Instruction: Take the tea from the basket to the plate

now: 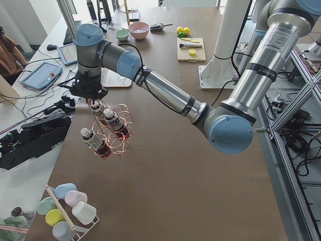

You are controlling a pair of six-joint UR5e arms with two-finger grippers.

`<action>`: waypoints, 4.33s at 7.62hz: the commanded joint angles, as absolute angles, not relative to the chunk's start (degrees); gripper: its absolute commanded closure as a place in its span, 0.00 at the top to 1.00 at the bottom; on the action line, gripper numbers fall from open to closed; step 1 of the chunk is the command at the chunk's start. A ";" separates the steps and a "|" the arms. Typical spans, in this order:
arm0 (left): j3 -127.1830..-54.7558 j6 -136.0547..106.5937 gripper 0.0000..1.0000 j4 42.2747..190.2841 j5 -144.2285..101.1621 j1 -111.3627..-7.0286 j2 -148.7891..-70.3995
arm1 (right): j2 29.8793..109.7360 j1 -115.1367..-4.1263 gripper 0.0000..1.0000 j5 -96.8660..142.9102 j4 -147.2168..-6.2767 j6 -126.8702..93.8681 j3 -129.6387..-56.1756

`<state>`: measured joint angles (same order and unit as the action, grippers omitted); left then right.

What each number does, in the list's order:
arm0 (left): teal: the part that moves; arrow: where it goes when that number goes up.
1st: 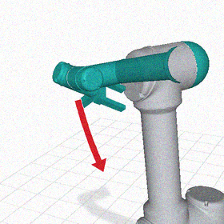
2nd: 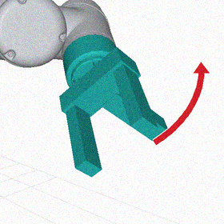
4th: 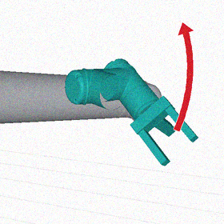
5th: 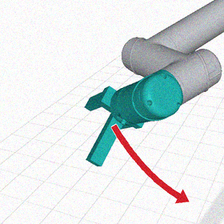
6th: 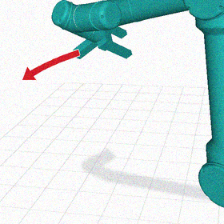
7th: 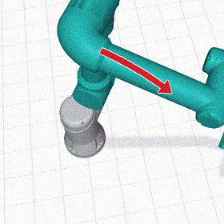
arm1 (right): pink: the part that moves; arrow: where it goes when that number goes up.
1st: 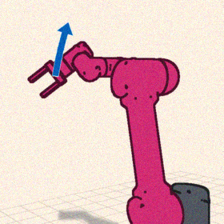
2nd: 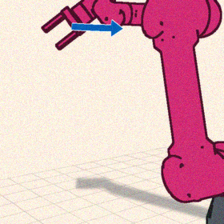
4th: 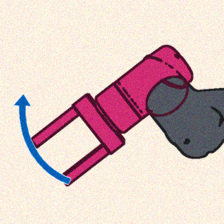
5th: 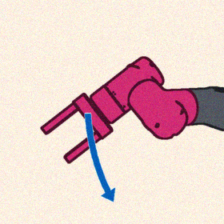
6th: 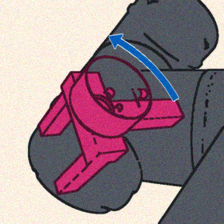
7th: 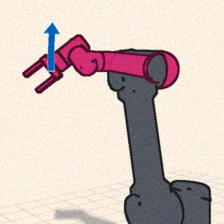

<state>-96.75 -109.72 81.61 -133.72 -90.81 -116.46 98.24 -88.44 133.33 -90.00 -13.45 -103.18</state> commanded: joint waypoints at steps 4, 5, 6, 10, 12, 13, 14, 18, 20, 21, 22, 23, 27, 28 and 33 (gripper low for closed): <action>-117.05 -124.47 0.00 71.81 -131.07 -68.08 -116.36 | 98.44 -88.51 1.00 133.24 -90.00 -13.45 -103.01; -116.98 -129.76 0.00 71.81 -129.13 -64.81 -120.46 | 98.44 -88.51 1.00 133.24 -90.00 -13.53 -103.01; -116.81 -135.30 0.00 71.81 -128.94 -61.47 -124.24 | 98.44 -88.51 1.00 133.24 -90.00 -13.45 -103.01; -117.16 -145.44 0.00 71.02 -124.40 -51.01 -131.39 | 98.53 -88.51 1.00 133.24 -90.00 -13.54 -103.01; -116.28 -150.53 0.00 71.02 -119.55 -45.11 -134.90 | 98.70 -88.51 1.00 133.24 -90.00 -13.54 -102.92; -116.02 -151.95 0.00 71.02 -119.53 -44.57 -135.78 | 98.70 -88.51 1.00 133.24 -90.00 -13.54 -102.92; -115.93 -153.27 0.00 71.02 -119.44 -43.43 -136.57 | 98.70 -88.51 1.00 133.33 -90.00 -13.54 -102.92; -114.71 -157.41 0.00 68.83 -116.03 -38.50 -140.52 | 98.88 -88.51 1.00 133.33 -90.00 -13.54 -102.83; -112.24 -157.41 0.00 68.82 -115.66 -38.58 -142.64 | 98.88 -88.51 1.00 133.33 -90.00 -13.45 -102.74; -111.98 -157.33 0.00 68.91 -115.58 -38.58 -142.21 | 98.44 -88.51 1.00 133.33 -90.09 -13.45 -102.83; -111.97 -157.06 0.00 68.91 -115.23 -38.58 -142.12 | 98.35 -88.51 1.00 133.68 -90.00 -13.45 -103.27; -111.62 -156.89 0.00 68.99 -113.05 -38.58 -142.21 | 98.09 -88.42 1.00 134.03 -90.00 -13.53 -103.53; -108.46 -157.24 0.00 69.96 -110.04 -36.83 -142.47 | 94.51 -83.69 1.00 135.35 -90.00 -13.45 -106.87; -108.46 -157.24 0.00 69.96 -109.95 -36.48 -142.21 | 92.13 -81.84 1.00 136.13 -90.00 -13.45 -106.87; -111.79 -157.24 0.00 69.17 -110.13 -37.09 -141.25 | 79.13 -73.84 1.00 139.82 -89.83 -13.71 -106.88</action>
